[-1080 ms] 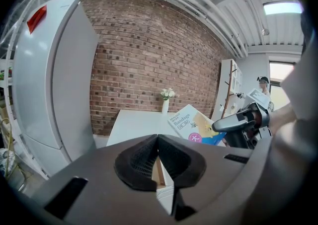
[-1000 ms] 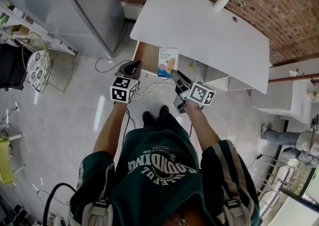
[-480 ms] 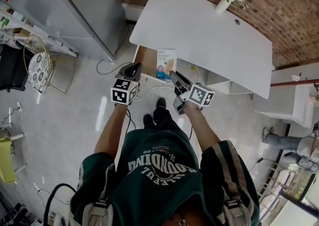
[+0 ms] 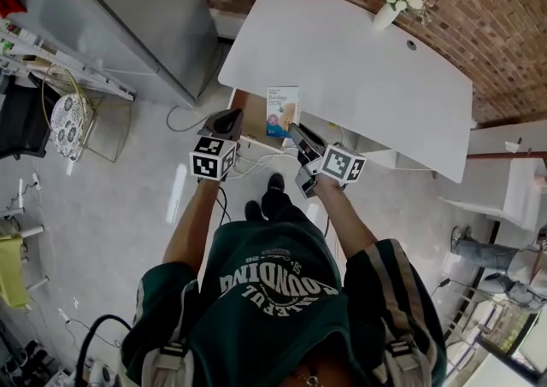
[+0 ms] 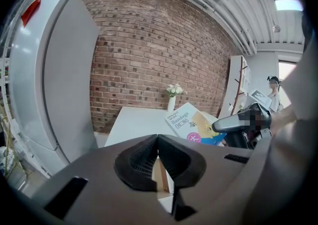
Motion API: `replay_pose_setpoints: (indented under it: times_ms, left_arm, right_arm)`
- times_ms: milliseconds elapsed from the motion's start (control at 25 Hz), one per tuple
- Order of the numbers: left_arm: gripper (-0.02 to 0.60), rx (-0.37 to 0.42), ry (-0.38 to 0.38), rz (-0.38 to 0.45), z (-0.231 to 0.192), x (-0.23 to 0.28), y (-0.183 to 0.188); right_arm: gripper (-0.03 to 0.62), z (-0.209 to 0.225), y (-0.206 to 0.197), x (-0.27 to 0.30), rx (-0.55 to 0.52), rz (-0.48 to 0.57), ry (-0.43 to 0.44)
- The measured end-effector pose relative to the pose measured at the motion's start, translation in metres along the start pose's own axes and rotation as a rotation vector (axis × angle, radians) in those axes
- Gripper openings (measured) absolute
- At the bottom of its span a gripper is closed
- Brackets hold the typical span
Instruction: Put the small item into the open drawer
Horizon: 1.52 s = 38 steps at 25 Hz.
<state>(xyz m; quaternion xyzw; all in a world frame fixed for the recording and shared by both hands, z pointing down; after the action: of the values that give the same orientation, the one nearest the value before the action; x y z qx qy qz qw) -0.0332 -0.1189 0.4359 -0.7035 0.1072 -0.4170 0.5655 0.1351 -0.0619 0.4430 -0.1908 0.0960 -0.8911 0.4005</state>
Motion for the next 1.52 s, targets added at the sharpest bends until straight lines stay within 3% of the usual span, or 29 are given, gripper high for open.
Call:
replay_pose_setpoints:
  times_ms: [680,1200,1520]
  left_arm:
    - [0.017,-0.050,0.085,-0.065,-0.023,0.015,-0.009]
    - [0.015,-0.055,0.008,-0.073,-0.064,0.018,-0.024]
    - [0.015,-0.058,-0.041,-0.087,-0.071,0.019,-0.037]
  right_arm:
    - [0.109,0.026,0.015,0.039,0.062,-0.045,0.013]
    - [0.109,0.014,0.007,0.069,0.017,0.024,-0.040]
    - [0.109,0.021,-0.006,0.075,0.044,0.042,-0.078]
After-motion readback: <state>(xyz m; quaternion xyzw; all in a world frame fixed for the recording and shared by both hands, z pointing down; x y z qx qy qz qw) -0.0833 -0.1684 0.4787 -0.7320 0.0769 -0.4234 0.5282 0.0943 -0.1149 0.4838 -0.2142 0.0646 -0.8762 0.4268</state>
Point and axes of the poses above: the fingertips, and each gripper's own axes: x forward along the fingers, z to its right, y out of its top, the point moved 3 cm from there along -x, backward along the fingers, and after that the axes turned 10 degrees about x, right-handed, at the moved point
